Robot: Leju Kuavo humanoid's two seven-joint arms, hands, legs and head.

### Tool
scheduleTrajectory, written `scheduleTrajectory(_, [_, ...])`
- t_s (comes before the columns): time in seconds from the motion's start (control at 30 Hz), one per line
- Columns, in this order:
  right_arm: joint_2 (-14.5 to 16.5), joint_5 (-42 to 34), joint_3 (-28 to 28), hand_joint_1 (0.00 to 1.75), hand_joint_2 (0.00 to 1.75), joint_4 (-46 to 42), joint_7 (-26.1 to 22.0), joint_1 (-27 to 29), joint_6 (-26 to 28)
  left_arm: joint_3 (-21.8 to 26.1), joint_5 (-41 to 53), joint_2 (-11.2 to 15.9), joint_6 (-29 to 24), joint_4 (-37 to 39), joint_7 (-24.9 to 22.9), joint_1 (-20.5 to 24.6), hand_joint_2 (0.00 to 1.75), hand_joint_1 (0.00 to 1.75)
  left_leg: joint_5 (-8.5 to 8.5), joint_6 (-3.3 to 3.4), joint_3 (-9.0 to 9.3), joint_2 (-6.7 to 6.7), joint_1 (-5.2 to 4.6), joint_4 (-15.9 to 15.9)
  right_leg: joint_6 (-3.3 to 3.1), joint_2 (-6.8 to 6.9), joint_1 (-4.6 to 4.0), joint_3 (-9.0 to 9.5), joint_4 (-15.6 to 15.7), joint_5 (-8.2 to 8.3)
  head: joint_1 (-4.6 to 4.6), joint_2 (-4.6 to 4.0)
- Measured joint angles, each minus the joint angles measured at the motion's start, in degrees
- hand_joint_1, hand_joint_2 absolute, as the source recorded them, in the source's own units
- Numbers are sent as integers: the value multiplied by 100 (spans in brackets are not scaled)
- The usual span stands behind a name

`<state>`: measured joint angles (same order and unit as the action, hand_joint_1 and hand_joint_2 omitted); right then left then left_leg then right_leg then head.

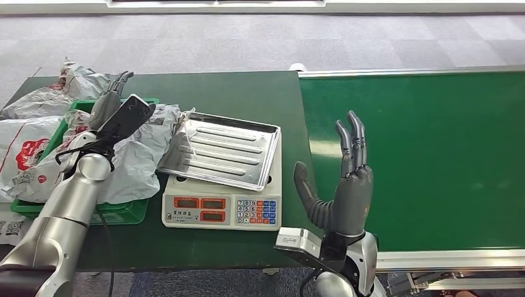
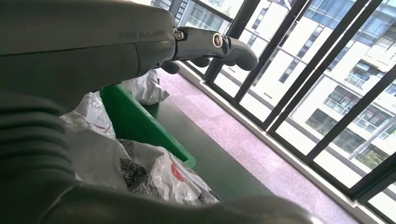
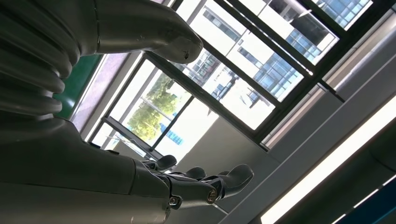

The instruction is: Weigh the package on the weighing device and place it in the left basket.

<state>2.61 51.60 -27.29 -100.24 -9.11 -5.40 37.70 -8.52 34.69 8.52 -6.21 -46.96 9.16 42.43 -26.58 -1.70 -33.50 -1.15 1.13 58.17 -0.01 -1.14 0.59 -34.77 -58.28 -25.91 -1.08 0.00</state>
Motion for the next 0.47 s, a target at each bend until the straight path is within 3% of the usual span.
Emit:
scheduleTrajectory(0.27, [-27,0,-25,0,175,1,0,12,3,63,-51,-1,7,-252,18,-64,0,0,0,0,0,0,0,0,0,0,0,1,0,0,1,0])
scheduleTrajectory(0.47, [-39,25,-27,0,175,-2,-9,89,132,160,-1122,-14,-300,-1074,216,-417,0,0,-2,1,-2,1,0,0,0,-4,0,-2,0,0,1,0])
